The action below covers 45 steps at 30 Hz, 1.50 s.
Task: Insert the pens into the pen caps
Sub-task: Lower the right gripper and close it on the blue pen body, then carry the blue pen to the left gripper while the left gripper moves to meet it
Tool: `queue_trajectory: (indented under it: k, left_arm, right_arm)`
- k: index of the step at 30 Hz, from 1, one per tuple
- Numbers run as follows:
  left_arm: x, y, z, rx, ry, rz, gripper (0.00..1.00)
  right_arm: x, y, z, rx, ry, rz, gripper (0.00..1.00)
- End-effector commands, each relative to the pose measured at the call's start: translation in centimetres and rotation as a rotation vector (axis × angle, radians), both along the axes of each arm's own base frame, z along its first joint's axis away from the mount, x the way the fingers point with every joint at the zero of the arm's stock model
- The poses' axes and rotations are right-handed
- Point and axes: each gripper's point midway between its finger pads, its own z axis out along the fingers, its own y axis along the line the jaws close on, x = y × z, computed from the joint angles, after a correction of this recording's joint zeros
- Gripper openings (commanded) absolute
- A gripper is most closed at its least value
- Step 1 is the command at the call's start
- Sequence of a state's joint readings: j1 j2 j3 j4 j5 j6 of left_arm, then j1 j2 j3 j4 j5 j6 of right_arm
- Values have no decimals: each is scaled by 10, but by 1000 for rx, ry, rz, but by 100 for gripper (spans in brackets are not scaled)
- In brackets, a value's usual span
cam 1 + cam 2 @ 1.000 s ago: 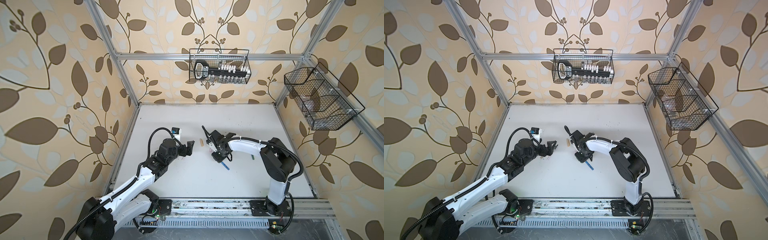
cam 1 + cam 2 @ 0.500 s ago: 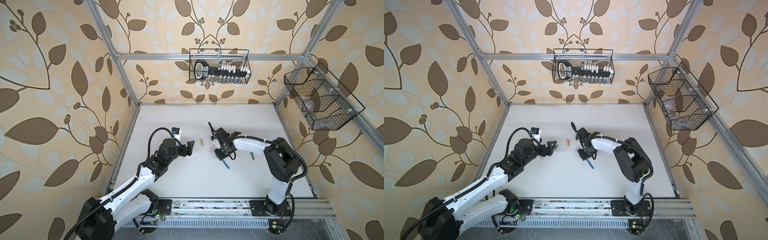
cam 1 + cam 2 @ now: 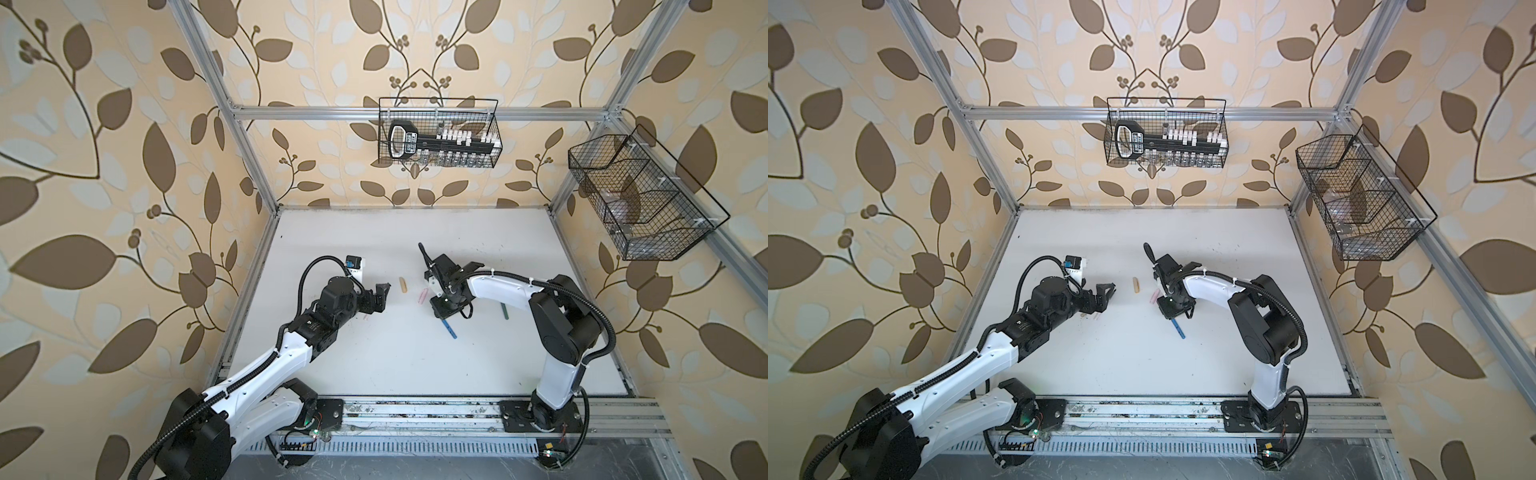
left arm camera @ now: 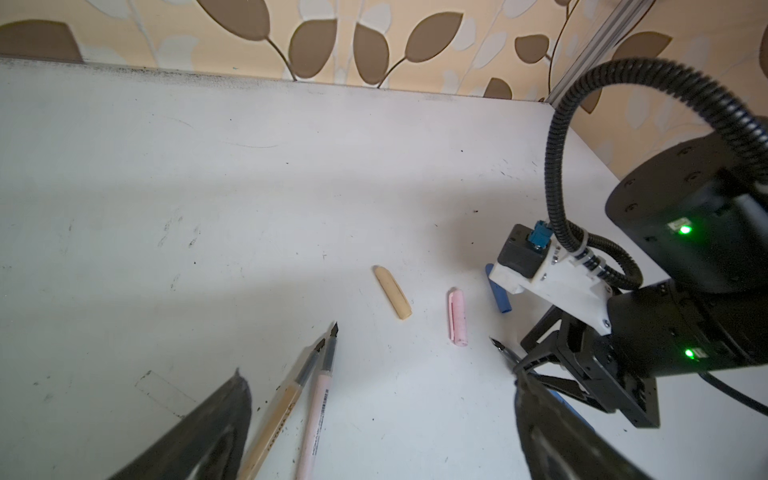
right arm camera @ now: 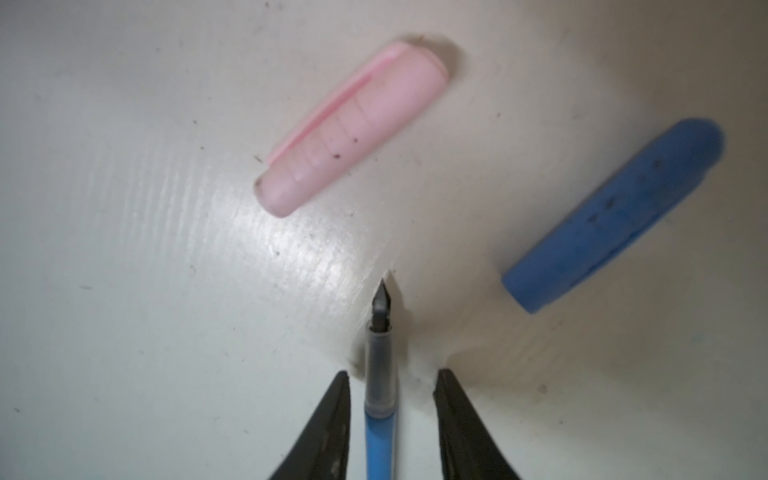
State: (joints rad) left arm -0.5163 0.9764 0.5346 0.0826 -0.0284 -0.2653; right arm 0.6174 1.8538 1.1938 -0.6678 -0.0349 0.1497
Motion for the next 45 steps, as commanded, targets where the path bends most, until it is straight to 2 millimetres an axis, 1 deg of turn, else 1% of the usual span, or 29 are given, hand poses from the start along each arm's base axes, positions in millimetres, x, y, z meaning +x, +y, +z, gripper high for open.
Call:
queue_trajectory:
  k: [1,2,5,13,20,24,27,30,33,35,37,39,42,45]
  left_arm:
    - [2,-4,14,-34,-41,-12,99]
    - [2,-4,14,-36,-43,-13,99]
    - [2,-3,15,-34,-45,-10,99]
    - [1,-4,15,-36,-45,-15,99]
    - [0,-3,18,-41,-50,-16,99]
    - [0,-4,18,-42,-50,-20,99]
    - [0,-4,17,-41,-50,-19,99]
    - [0,-5,17,-44,-45,-21,99]
    - [0,-5,16,-43,-44,-22,99]
    - [1,-5,16,-43,-43,-22,99]
    - [1,-6,15,-46,-40,-24,99]
    - [2,-8,13,-48,-35,-29,99]
    - [2,-11,10,-49,-20,-44,99]
    - [2,-15,9,-57,-10,-59,99]
  right_arm:
    - [-4,-1,14,-43,-6,54,36]
    - [1,5,20,-38,-21,67,36]
    - [-4,9,16,-62,-2,91,37]
    - [-4,6,2,-105,26,98,37]
    - [-8,8,-6,-131,38,117,35]
    - [-7,8,-11,-130,37,108,31]
    - [-6,8,-12,-125,32,104,22]
    - [-4,6,-12,-114,26,90,16]
    - [-2,6,-9,-85,12,73,13]
    - [2,8,-2,-47,-10,59,13]
    - [-1,7,0,-14,-13,47,11]
    - [1,9,8,41,-35,30,11]
    - [5,16,25,179,-73,3,11]
    - [11,21,46,328,-137,-27,11]
